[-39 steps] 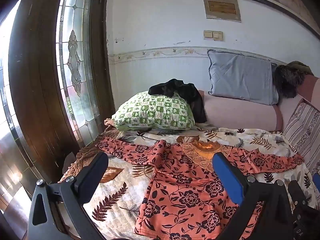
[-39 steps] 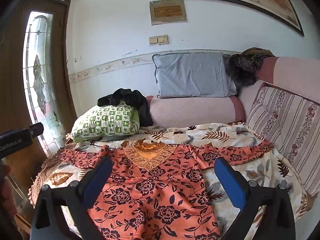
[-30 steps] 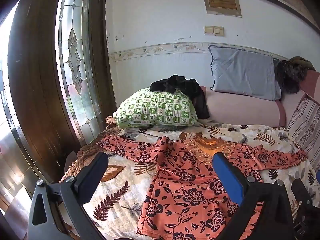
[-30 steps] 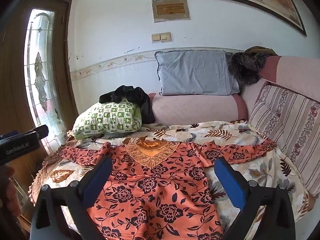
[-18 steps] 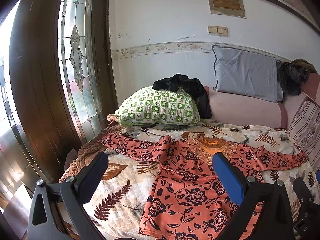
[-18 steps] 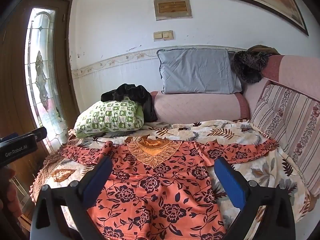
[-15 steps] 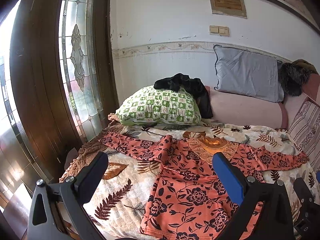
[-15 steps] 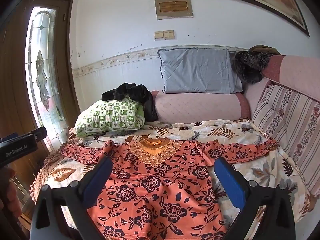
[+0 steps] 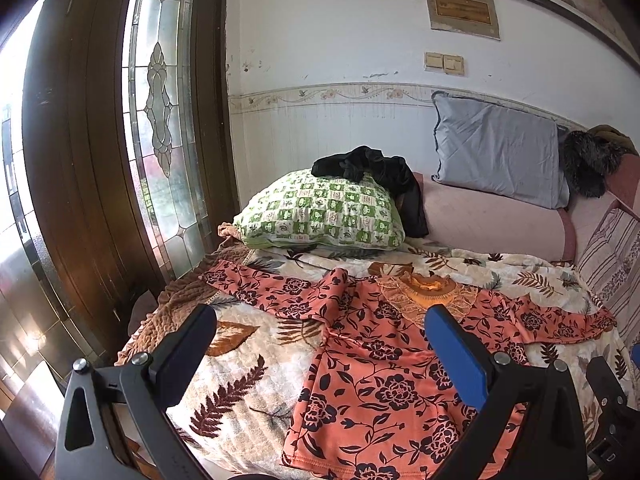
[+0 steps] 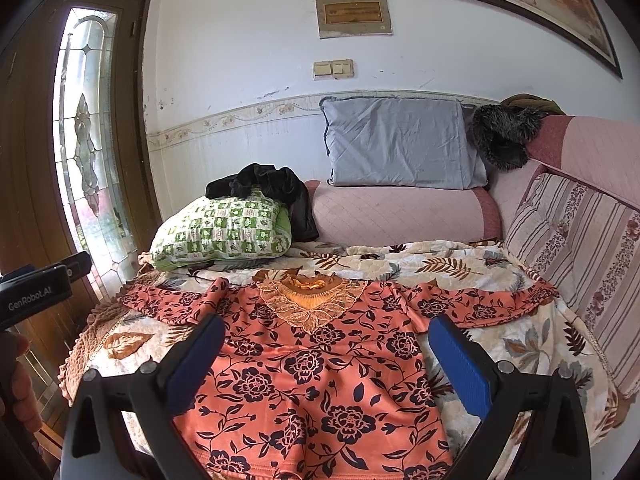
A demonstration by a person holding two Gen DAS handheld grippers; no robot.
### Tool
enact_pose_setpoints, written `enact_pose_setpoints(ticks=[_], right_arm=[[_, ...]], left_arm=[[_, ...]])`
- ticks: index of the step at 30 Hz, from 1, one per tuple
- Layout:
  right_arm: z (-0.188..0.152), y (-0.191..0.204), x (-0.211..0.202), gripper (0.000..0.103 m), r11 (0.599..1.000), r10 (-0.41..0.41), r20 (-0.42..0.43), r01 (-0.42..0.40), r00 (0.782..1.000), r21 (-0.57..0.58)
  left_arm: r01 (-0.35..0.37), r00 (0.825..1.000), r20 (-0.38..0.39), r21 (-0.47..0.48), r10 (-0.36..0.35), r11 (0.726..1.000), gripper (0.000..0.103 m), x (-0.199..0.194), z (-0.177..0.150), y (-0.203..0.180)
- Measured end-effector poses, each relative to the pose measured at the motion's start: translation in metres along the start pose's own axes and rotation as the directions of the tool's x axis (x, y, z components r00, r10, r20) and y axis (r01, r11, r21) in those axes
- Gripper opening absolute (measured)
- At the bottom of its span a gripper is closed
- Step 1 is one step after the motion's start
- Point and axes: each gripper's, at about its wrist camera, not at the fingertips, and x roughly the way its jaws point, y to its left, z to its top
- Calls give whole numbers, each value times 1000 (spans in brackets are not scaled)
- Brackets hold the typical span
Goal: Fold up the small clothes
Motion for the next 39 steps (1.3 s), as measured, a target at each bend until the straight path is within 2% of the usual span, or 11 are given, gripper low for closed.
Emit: enact_pose_setpoints(ticks=[30, 39], right_arm=[[-1, 0, 6, 103, 1000, -3, -14, 3, 1000, 10], [-3, -7, 29, 103, 1000, -8, -43, 9, 999, 23]], left_arm=[[11, 1000, 0, 18, -11, 1000, 103, 0, 1, -5], [7, 1000, -20, 37, -6, 999, 103, 18, 3, -9]])
